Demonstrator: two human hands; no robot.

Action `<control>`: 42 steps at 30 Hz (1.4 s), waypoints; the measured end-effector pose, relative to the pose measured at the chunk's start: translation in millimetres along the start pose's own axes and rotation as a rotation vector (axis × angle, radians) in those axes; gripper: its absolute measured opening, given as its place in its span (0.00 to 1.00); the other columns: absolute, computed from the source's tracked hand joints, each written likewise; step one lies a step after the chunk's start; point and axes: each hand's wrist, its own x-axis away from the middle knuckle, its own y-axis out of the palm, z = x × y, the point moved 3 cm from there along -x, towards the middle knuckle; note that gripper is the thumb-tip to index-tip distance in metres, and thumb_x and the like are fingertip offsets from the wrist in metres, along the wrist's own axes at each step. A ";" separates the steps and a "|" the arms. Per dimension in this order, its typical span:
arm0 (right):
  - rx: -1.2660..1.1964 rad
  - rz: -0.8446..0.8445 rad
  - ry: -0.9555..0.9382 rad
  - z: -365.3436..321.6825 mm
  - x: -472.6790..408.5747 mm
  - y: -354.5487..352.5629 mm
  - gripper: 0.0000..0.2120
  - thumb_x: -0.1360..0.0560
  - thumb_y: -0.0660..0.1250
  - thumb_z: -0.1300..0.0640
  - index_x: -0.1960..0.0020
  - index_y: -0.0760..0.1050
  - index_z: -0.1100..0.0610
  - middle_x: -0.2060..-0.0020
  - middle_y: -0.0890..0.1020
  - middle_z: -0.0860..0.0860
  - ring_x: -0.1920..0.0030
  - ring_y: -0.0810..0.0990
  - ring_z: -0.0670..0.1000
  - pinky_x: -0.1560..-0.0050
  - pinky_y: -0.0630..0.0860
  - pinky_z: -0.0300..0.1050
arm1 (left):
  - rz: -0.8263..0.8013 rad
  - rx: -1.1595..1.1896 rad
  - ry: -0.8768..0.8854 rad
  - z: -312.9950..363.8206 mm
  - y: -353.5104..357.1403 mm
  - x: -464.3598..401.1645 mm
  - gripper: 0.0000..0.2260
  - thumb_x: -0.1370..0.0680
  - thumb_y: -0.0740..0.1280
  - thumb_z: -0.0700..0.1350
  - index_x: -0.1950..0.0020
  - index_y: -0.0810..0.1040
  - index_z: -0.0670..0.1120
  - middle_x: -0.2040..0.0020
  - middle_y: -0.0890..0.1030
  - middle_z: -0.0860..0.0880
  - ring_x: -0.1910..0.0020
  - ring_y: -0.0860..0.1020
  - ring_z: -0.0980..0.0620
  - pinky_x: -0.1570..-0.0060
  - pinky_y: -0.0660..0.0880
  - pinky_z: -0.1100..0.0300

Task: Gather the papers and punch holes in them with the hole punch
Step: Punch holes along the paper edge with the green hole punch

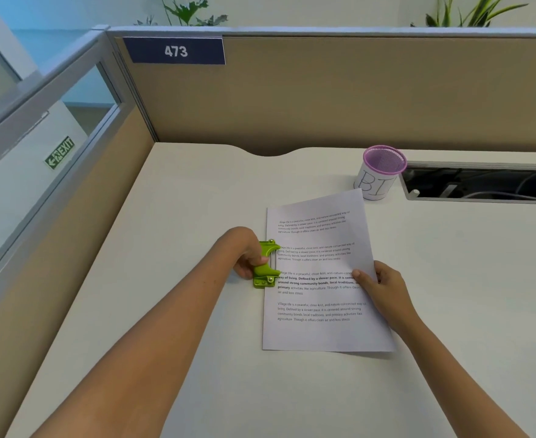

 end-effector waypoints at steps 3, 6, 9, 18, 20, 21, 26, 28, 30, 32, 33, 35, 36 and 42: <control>-0.005 0.000 0.003 0.9 -0.1 0.3 0.04 0.26 0.68 0.53 0.54 0.78 0.54 0.59 0.85 0.51 0.58 0.84 0.57 0.56 0.80 0.55 | 0.019 -0.018 -0.017 0.0 1.7 0.0 0.17 0.20 0.62 0.50 0.62 0.72 0.38 0.61 0.79 0.44 0.66 0.76 0.52 0.40 0.74 0.60; -0.018 -0.003 0.007 2.1 -0.3 -0.1 0.05 0.26 0.69 0.52 0.55 0.78 0.53 0.59 0.85 0.49 0.58 0.84 0.56 0.56 0.80 0.55 | 0.034 -0.027 -0.027 -0.2 2.8 2.0 0.18 0.20 0.61 0.51 0.62 0.71 0.38 0.63 0.77 0.44 0.62 0.77 0.50 0.39 0.74 0.59; -0.018 -0.001 0.008 2.7 0.2 0.1 0.05 0.26 0.69 0.52 0.55 0.78 0.53 0.59 0.85 0.49 0.58 0.84 0.56 0.57 0.80 0.54 | 0.077 -0.067 -0.013 -0.2 4.6 2.0 0.17 0.20 0.61 0.51 0.61 0.70 0.39 0.63 0.76 0.44 0.54 0.76 0.49 0.38 0.74 0.57; 0.021 0.003 0.006 -1.0 2.7 1.3 0.11 0.25 0.68 0.53 0.53 0.76 0.62 0.58 0.84 0.57 0.56 0.83 0.62 0.55 0.79 0.58 | 0.179 -0.140 0.013 -1.3 7.6 2.0 0.18 0.20 0.61 0.53 0.64 0.68 0.42 0.65 0.76 0.47 0.67 0.76 0.52 0.40 0.74 0.59; 0.020 -0.002 0.006 -2.6 3.3 1.1 0.11 0.25 0.68 0.53 0.53 0.76 0.62 0.57 0.84 0.57 0.56 0.83 0.62 0.55 0.79 0.58 | 0.193 -0.134 0.016 -1.4 8.8 1.3 0.18 0.20 0.61 0.53 0.64 0.68 0.42 0.66 0.76 0.48 0.70 0.75 0.53 0.44 0.74 0.60; 0.019 -0.003 0.007 -3.1 3.6 0.9 0.11 0.25 0.68 0.53 0.53 0.76 0.62 0.57 0.84 0.57 0.57 0.83 0.61 0.55 0.79 0.58 | 0.204 -0.128 0.016 -2.0 9.1 0.9 0.18 0.20 0.62 0.53 0.64 0.69 0.42 0.67 0.76 0.48 0.71 0.75 0.54 0.46 0.74 0.60; 0.029 0.007 -0.004 -4.1 5.0 2.1 0.06 0.25 0.67 0.54 0.54 0.77 0.57 0.60 0.84 0.52 0.60 0.81 0.56 0.58 0.78 0.51 | 0.294 -0.084 0.105 -6.9 10.5 1.4 0.16 0.22 0.65 0.50 0.64 0.69 0.43 0.69 0.77 0.47 0.73 0.76 0.51 0.51 0.76 0.60; 0.029 0.007 -0.009 -5.2 5.6 1.8 0.03 0.25 0.67 0.55 0.56 0.77 0.54 0.60 0.83 0.51 0.60 0.81 0.55 0.58 0.77 0.50 | 0.280 -0.068 0.129 -8.8 10.8 5.0 0.16 0.21 0.64 0.51 0.64 0.69 0.42 0.68 0.77 0.47 0.71 0.77 0.50 0.46 0.77 0.58; 0.030 0.005 -0.013 -6.3 6.2 2.0 0.03 0.25 0.67 0.55 0.57 0.76 0.51 0.60 0.83 0.50 0.60 0.81 0.55 0.58 0.77 0.49 | 0.257 -0.050 0.157 -10.4 10.7 9.5 0.16 0.21 0.64 0.51 0.64 0.69 0.42 0.68 0.77 0.46 0.71 0.77 0.50 0.46 0.76 0.56; 0.036 0.000 -0.010 -7.3 6.2 2.3 0.02 0.25 0.67 0.55 0.56 0.76 0.52 0.58 0.84 0.52 0.58 0.82 0.56 0.56 0.79 0.52 | 0.228 -0.001 0.184 -12.5 10.3 14.0 0.15 0.21 0.64 0.50 0.62 0.69 0.41 0.67 0.78 0.45 0.70 0.77 0.49 0.46 0.77 0.54; 0.041 0.000 -0.010 -7.8 6.2 2.3 0.02 0.25 0.67 0.55 0.55 0.76 0.53 0.58 0.84 0.53 0.57 0.82 0.57 0.54 0.79 0.54 | 0.205 0.035 0.193 -13.2 10.1 16.4 0.14 0.21 0.64 0.49 0.61 0.70 0.40 0.65 0.78 0.43 0.67 0.78 0.47 0.45 0.77 0.53; 0.043 0.000 -0.005 -8.4 5.6 1.9 0.04 0.25 0.67 0.55 0.54 0.77 0.55 0.57 0.84 0.55 0.55 0.82 0.59 0.52 0.79 0.56 | 0.163 0.107 0.217 -14.9 9.6 21.9 0.13 0.21 0.65 0.49 0.54 0.72 0.38 0.57 0.80 0.40 0.58 0.81 0.44 0.42 0.77 0.49; 0.043 0.000 0.000 -8.4 5.5 1.6 0.05 0.25 0.67 0.55 0.54 0.77 0.57 0.56 0.84 0.56 0.55 0.82 0.60 0.51 0.79 0.57 | 0.150 0.147 0.238 -15.7 9.1 24.6 0.13 0.21 0.65 0.48 0.51 0.72 0.38 0.54 0.80 0.39 0.52 0.81 0.42 0.42 0.77 0.48; 0.030 0.001 0.020 -7.4 5.1 -0.4 0.07 0.25 0.67 0.55 0.54 0.77 0.60 0.58 0.84 0.55 0.57 0.83 0.60 0.53 0.80 0.58 | 0.149 0.290 0.345 -24.9 9.9 30.9 0.18 0.23 0.68 0.48 0.42 0.75 0.34 0.47 0.81 0.38 0.53 0.81 0.45 0.61 0.80 0.53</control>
